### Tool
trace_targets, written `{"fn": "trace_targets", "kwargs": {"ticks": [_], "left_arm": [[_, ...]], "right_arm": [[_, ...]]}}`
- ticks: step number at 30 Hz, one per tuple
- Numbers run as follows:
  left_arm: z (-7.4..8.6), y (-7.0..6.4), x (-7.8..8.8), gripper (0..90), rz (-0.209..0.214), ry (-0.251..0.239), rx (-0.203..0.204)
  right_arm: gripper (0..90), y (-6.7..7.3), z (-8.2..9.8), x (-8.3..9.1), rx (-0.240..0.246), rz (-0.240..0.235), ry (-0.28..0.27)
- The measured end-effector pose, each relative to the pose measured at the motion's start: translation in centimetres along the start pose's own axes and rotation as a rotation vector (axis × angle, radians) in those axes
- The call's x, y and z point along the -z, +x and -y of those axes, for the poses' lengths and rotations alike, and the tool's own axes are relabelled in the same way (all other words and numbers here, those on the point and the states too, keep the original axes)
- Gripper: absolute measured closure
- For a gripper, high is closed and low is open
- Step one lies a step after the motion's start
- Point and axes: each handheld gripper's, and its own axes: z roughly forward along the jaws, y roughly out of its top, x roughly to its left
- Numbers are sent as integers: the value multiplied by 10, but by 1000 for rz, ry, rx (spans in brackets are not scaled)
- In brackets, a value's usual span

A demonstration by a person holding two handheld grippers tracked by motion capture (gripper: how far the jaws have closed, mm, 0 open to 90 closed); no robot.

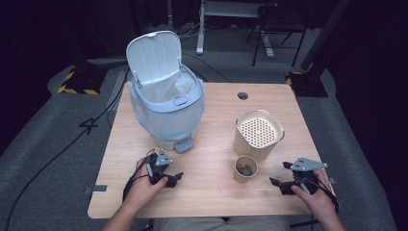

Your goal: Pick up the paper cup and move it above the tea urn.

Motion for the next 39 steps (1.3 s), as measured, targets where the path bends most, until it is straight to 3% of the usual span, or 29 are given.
{"fn": "trace_targets", "kwargs": {"ticks": [6,11,14,17,18,29,39], "left_arm": [[0,0,0,180,2,3,-1],[0,0,0,175,3,6,0],[0,0,0,175,3,6,-1],[0,0,0,175,3,6,-1],[0,0,0,175,3,6,-1],[0,0,0,175,3,6,-2],[0,0,0,176,4,6,-1]], "right_arm": [[161,25,-18,-3,46,-79,-19],[159,36,-28,-10,76,-100,-24],[160,42,-32,-19,58,-104,-34],[164,49,-35,-30,-12,-131,-51],[164,51,-36,-34,-14,-135,-47],[201,57,-38,-63,-16,-129,-45],[279,62,-34,-70,8,-121,-121]]}}
